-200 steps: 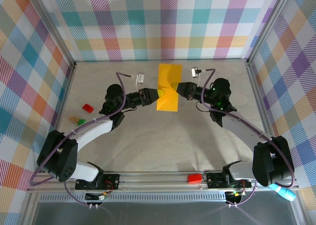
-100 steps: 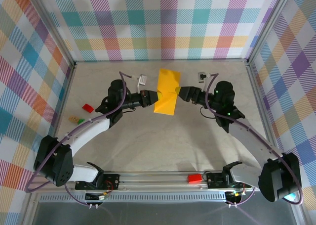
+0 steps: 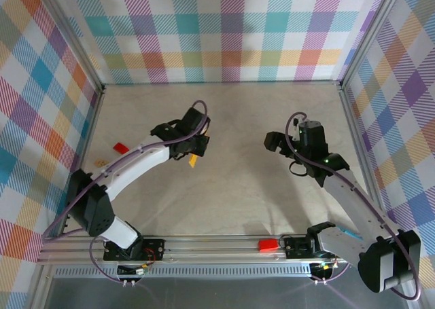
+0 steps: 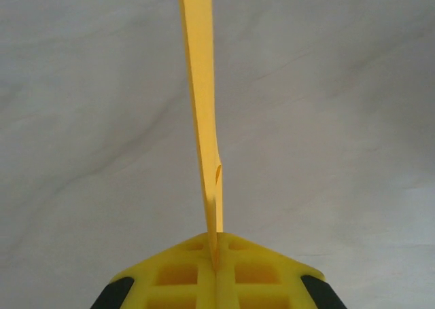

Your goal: Fold a paper plane with a square sheet of paper (fold left side to right side)

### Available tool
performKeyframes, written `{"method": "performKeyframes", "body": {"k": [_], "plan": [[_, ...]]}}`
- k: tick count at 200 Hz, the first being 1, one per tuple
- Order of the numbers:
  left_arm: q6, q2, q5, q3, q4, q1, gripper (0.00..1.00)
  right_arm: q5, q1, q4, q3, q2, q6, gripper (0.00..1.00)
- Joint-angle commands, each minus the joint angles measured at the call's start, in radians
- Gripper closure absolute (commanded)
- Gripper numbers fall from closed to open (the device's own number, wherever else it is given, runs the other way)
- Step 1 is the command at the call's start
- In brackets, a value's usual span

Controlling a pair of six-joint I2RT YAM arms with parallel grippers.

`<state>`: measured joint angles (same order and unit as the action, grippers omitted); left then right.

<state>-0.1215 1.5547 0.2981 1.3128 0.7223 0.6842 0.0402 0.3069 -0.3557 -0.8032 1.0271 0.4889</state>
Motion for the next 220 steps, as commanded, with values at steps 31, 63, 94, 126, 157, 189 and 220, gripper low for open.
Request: {"method": "performKeyframes", "body": {"k": [31, 63, 94, 126, 157, 189, 220], "plan": [[-0.069, 0.176, 0.468, 0.060, 0.305, 0.069, 1.00, 0.099, -0.016, -0.068, 0.030, -0.008, 0.005, 0.01], [-0.158, 0.283, 0.466, 0.056, 0.331, 0.112, 1.00, 0.079, -0.018, -0.055, 0.039, -0.002, 0.004, 0.01], [-0.225, 0.365, 0.363, 0.071, 0.330, 0.144, 1.00, 0.053, -0.017, -0.042, 0.048, 0.011, 0.011, 0.01], [-0.286, 0.371, 0.136, 0.060, 0.243, 0.153, 1.00, 0.026, -0.019, -0.035, 0.050, 0.027, 0.012, 0.01], [-0.322, 0.375, -0.028, 0.076, 0.158, 0.153, 1.00, -0.015, -0.019, -0.022, 0.050, 0.046, 0.019, 0.01], [-0.344, 0.414, -0.141, 0.123, 0.123, 0.150, 0.97, -0.046, -0.019, -0.019, 0.049, 0.065, 0.021, 0.01], [-0.371, 0.438, -0.242, 0.143, 0.074, 0.137, 0.89, -0.060, -0.019, -0.016, 0.055, 0.072, 0.024, 0.01]]}}
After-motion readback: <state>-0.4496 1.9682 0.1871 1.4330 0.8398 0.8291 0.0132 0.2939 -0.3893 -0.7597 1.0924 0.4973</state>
